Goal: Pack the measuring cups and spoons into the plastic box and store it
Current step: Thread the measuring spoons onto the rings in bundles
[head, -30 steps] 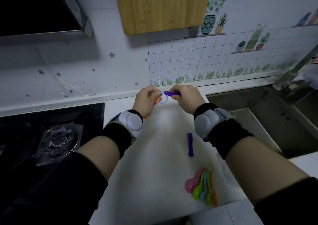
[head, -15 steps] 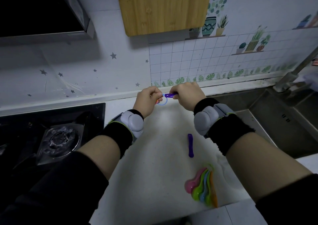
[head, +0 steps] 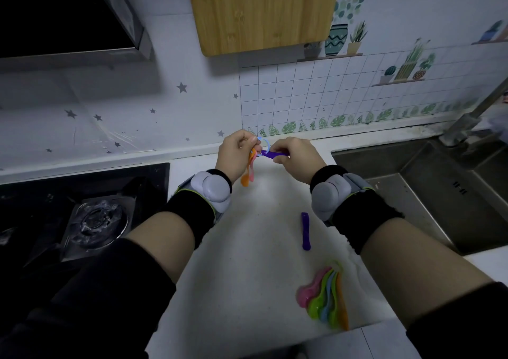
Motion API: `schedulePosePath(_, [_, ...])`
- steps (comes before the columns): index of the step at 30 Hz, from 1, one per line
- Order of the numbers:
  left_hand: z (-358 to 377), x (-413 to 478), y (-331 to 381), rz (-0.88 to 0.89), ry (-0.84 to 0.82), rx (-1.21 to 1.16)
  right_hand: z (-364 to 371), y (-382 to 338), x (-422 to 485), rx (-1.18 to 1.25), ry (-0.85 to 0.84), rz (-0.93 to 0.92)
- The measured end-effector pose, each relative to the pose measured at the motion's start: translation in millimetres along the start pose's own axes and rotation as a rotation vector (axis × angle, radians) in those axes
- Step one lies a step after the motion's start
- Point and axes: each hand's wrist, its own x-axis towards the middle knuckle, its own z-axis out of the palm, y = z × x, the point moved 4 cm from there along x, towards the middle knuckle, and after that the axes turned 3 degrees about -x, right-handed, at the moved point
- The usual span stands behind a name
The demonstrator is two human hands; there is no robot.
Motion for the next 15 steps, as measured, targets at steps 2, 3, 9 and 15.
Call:
schedulePosePath(2, [2.2,0.1,0.6,-0.010,0.003,-0.062,1.3,0.8,-1.1,0.112,0.017,0.027])
schedulePosePath(3, [3.6,0.2,0.5,-0.016,0.007,-0.085,2.2,1.1,-1.5,0.162,0.021,0.039])
schedulePosePath(9, [9.9,-2.0,2.7,-0.052,0.017,-0.177,5.4,4.2,-1.7,0.353,0.063,0.115])
schedulePosePath(15, [17.4,-6.0,2.8,-0.055,0.006,-0.193,9.8,6.0,-3.4,0.460,0.015,0.132])
